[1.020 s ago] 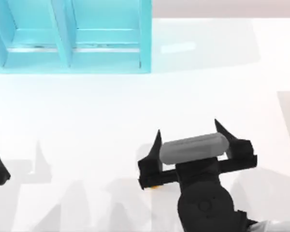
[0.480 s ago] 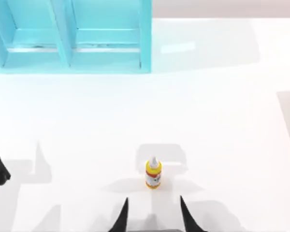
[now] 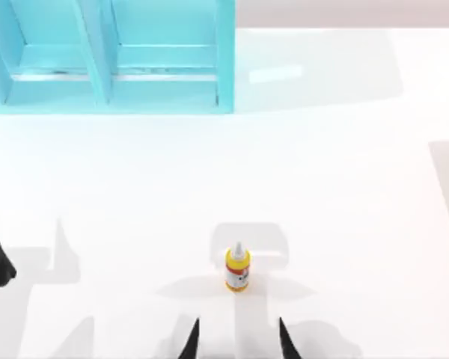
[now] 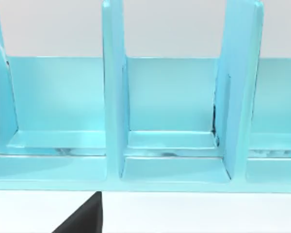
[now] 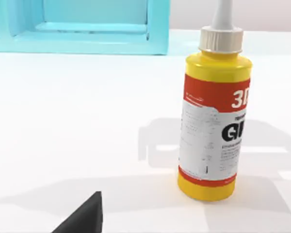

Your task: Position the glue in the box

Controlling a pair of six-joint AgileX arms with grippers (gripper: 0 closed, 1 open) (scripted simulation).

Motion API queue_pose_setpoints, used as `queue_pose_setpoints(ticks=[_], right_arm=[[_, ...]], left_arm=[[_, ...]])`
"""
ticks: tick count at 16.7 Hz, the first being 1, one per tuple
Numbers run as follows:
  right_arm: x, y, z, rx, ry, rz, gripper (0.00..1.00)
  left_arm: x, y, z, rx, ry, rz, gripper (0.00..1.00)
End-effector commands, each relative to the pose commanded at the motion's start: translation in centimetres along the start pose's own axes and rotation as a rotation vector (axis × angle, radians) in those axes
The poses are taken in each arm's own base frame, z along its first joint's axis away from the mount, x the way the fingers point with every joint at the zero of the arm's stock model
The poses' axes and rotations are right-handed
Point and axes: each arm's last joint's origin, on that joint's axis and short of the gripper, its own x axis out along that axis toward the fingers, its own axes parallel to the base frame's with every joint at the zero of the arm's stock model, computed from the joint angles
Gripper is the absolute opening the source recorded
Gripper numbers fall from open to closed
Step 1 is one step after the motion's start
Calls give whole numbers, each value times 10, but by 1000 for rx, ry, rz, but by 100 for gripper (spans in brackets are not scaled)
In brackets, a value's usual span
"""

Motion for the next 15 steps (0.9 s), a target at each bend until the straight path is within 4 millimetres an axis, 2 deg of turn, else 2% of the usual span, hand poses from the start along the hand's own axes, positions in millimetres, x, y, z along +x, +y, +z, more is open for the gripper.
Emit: queue_pose_setpoints(ticks=[4, 8, 12, 15], right_arm=[[12, 7, 4, 5, 3, 2, 100], [55, 11, 6, 5, 3, 3, 100], [94, 3, 1, 5, -1, 3, 100], [98, 1, 0, 5, -1, 3, 100]], left_arm=[[0, 0, 0, 0, 0, 0, 100], [0, 0, 0, 0, 0, 0, 100], [0, 0, 0, 0, 0, 0, 100], [0, 0, 0, 0, 0, 0, 100]])
